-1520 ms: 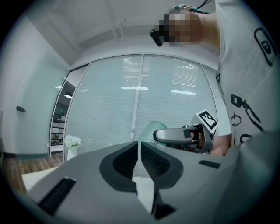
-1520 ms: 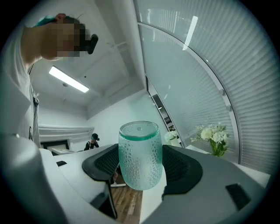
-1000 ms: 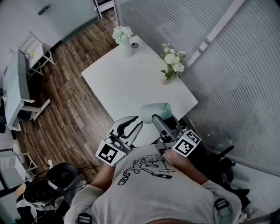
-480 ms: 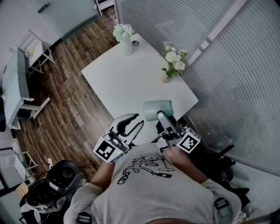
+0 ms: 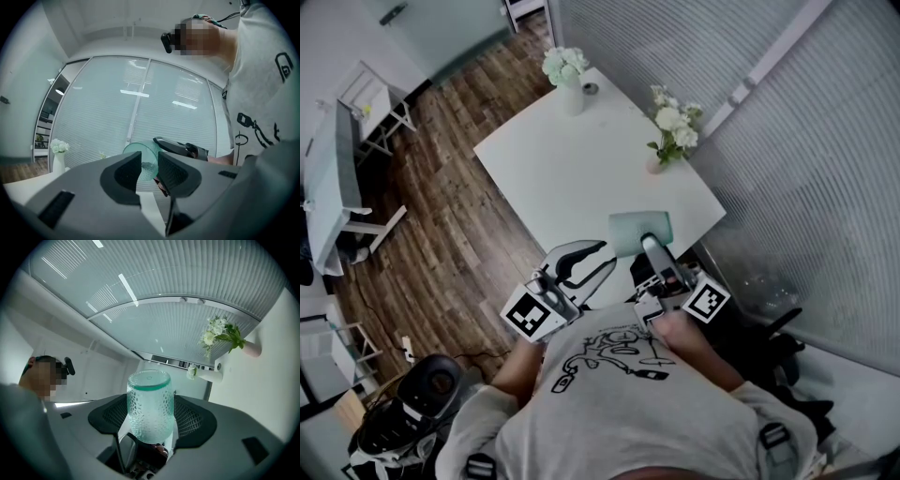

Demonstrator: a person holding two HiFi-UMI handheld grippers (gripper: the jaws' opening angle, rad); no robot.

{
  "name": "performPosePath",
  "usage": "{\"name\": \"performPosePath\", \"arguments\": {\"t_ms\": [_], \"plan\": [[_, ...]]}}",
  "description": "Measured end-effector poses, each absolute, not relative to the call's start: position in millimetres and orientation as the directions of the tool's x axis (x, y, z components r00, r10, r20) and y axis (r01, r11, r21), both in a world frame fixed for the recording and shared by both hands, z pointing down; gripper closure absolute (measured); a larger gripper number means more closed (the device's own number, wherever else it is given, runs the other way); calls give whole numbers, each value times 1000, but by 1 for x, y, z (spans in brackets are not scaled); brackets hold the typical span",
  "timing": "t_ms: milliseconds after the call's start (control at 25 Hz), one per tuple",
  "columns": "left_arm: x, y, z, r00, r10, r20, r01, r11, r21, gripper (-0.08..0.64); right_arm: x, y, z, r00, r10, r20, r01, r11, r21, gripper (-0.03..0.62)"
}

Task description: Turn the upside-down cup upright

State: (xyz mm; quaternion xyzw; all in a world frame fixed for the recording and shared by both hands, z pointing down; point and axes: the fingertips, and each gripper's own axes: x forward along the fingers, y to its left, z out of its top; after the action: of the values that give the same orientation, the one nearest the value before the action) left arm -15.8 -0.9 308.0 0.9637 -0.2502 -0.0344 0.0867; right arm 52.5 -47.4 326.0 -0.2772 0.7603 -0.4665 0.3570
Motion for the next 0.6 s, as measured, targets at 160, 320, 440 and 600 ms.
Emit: {"name": "performPosePath", "arguments": {"t_ms": [160, 320, 440, 600], "plan": [[-11, 1, 307, 886, -463, -23, -451, -873, 185, 448, 54, -47, 325, -579, -757, -302, -54, 406, -912, 268], [-5, 1, 309, 893, -449, -18, -438, -878, 191, 445, 55, -45, 325, -569, -758, -319, -26, 404, -914, 267], [-2, 0, 312, 900, -437, -10, -426, -883, 197, 445, 55, -45, 324, -565, -754, -335, -6, 410, -912, 268], [4, 0, 314, 910, -416, 1, -408, -892, 196, 443, 54, -45, 323, -565, -748, -348, 6, 418, -909, 267]]}}
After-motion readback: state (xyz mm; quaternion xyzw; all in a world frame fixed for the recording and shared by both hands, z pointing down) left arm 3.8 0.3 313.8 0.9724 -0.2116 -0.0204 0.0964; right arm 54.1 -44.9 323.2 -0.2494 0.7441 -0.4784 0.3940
